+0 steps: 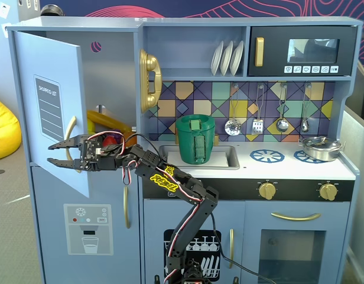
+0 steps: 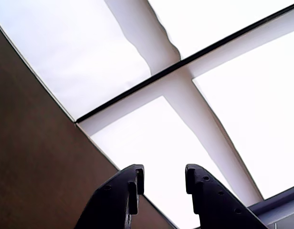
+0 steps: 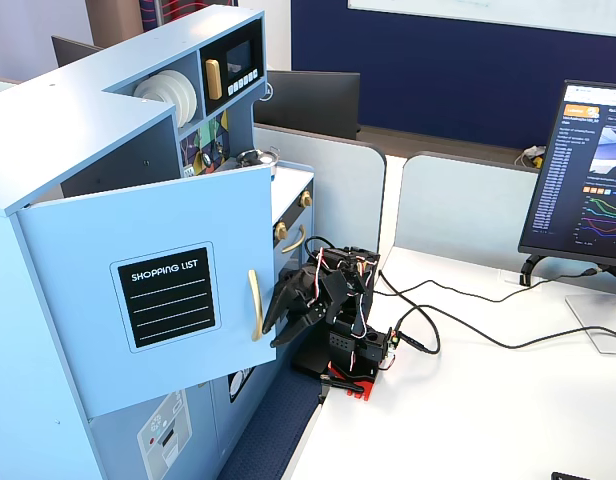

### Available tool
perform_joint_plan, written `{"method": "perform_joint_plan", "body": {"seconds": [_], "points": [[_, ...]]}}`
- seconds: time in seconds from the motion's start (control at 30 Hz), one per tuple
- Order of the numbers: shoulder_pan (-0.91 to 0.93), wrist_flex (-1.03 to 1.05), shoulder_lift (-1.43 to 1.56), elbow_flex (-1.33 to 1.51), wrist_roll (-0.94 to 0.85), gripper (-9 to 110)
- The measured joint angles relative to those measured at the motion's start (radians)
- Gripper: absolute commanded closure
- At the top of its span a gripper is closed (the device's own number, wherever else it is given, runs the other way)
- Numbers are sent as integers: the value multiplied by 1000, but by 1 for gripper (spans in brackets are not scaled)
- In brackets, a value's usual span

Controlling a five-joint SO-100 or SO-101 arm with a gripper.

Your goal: Close the left cabinet door

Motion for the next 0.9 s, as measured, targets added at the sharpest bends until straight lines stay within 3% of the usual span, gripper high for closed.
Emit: {"method": "perform_joint_plan", "body": {"seconds": [0.33, 0.9], "points": [[158, -34, 18, 0, 60, 102], [557, -66, 49, 6, 310, 102]]}}
